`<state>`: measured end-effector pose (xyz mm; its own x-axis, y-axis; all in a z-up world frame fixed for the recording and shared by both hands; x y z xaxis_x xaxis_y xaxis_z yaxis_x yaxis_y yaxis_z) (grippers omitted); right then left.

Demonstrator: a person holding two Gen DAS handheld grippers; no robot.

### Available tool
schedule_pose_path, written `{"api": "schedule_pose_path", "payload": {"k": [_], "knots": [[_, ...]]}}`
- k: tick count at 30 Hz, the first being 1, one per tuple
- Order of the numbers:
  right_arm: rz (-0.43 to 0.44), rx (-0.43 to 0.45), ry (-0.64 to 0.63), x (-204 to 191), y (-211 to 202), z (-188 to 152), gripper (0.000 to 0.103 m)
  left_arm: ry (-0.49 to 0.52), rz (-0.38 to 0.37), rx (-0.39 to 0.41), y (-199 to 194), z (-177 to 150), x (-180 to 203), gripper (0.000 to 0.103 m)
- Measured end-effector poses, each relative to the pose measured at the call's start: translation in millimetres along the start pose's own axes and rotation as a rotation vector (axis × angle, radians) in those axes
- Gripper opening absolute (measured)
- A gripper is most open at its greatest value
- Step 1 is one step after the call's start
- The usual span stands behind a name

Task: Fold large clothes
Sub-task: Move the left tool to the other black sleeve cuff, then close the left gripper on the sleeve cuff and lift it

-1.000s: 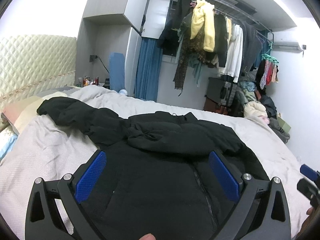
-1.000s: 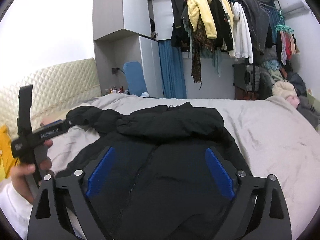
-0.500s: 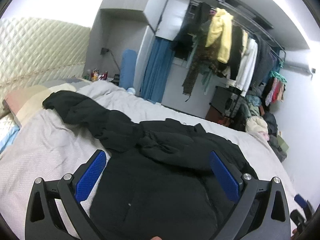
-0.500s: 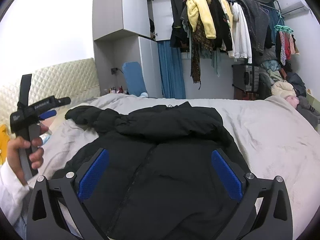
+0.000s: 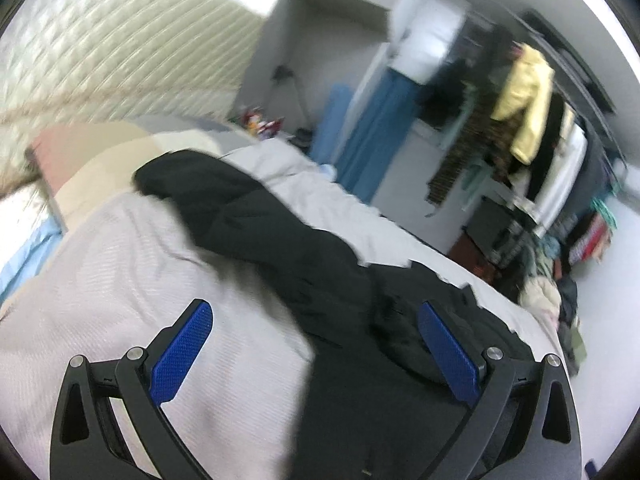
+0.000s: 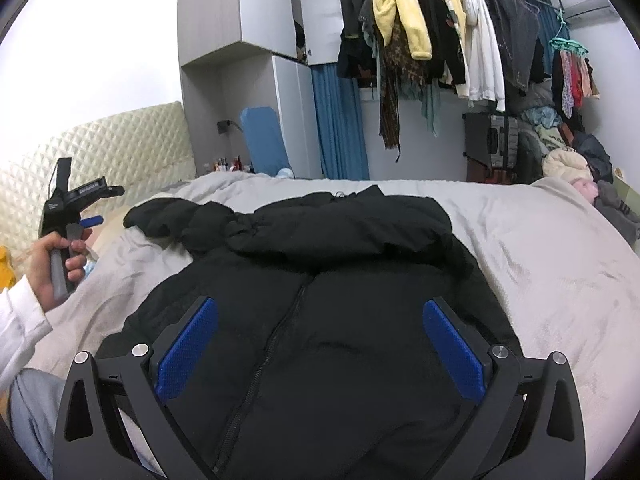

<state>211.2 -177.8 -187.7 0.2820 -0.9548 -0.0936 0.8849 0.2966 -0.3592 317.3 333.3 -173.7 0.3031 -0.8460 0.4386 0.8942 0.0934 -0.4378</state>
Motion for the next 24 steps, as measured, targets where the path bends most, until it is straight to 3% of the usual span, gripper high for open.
{"api": "schedule_pose_path", "payload": {"k": [4, 8, 14, 16, 20, 24], "knots": [[-0.027, -0.02, -0.011, -1.8, 8.5, 0.1, 0.103, -0.066, 0.057, -0.005, 29.3, 28.1, -68.1, 0.102], [-0.034, -0.05, 0.011, -4.0, 21.1, 3.1, 0.103, -0.198, 0.052, 0.012, 58.5, 51.7, -136.0, 0.102], [-0.049, -0.066, 0.036, -4.5, 41.0, 8.1, 0.103, -0.318, 0.055, 0.02, 117.5, 71.4, -205.2, 0.101], [-0.064, -0.074, 0.05, 0.3, 50.0, 8.8, 0.103, -0.327, 0.068, 0.039, 132.1, 77.6, -218.8, 0.101], [-0.077, -0.106, 0.101, 9.2, 68.4, 7.5, 0.103, -0.355, -0.003, 0.056, 166.1, 92.9, -228.8, 0.095], [-0.083, -0.144, 0.141, 14.4, 85.8, 3.7, 0.103, -0.352, -0.009, 0.023, 202.5, 95.2, -231.3, 0.095]]}}
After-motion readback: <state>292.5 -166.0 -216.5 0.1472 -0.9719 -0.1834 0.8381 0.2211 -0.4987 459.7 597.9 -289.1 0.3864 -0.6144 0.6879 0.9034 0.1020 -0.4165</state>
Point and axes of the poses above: each gripper's, at about its wrist camera, not at the fingertips, and y roughly the way its jaws point, x to its right, z to its top, the point moved 5 cm from there along y, roughly the way its jaws point, and after that the axes turned 6 degrees about x, right-handed, at the moved point
